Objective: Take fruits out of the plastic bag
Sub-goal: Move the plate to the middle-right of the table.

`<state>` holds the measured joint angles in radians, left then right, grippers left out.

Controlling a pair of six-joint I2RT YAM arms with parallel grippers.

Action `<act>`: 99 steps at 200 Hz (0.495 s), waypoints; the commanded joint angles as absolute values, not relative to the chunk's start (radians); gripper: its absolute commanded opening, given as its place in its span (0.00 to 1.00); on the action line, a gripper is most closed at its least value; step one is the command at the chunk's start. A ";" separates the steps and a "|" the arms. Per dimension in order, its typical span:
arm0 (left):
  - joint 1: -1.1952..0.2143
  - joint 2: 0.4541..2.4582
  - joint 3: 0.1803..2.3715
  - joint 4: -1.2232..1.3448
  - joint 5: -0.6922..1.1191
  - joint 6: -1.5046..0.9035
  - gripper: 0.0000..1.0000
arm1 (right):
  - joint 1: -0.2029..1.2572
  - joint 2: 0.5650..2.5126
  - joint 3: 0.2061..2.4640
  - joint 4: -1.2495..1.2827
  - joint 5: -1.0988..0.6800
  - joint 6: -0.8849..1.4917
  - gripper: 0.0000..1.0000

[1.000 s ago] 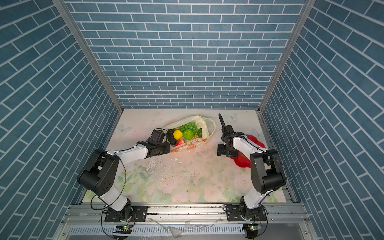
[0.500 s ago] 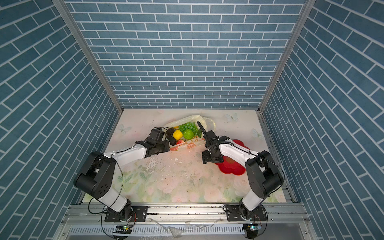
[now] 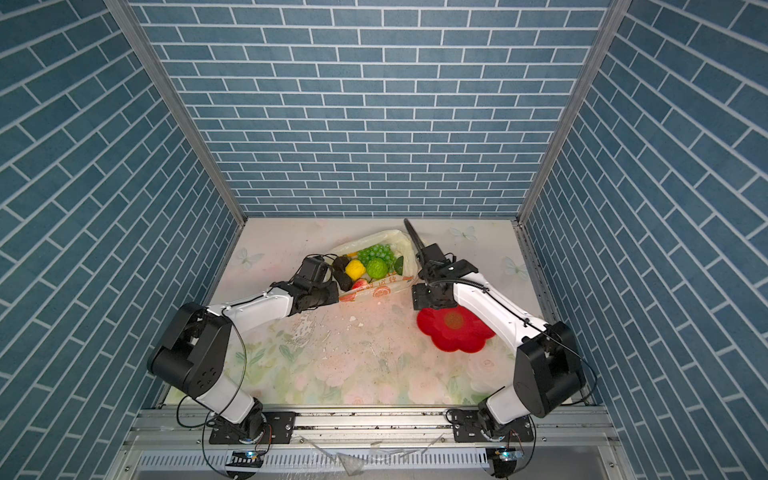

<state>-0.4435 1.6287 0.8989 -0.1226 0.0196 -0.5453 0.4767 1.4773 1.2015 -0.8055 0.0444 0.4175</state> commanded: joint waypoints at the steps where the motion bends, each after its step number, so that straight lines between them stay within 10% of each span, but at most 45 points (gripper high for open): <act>1: -0.441 1.609 0.899 -0.141 0.015 -0.538 0.09 | 0.342 1.506 1.271 -0.811 0.129 0.350 0.78; 99: -0.443 1.594 0.872 -0.133 0.036 -0.552 0.09 | 0.071 2.013 1.676 -0.812 0.057 0.327 0.79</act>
<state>-0.4431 1.6196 0.8948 -0.1219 0.0280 -0.5461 0.1017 1.9636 1.6123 -0.7788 0.0906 0.3573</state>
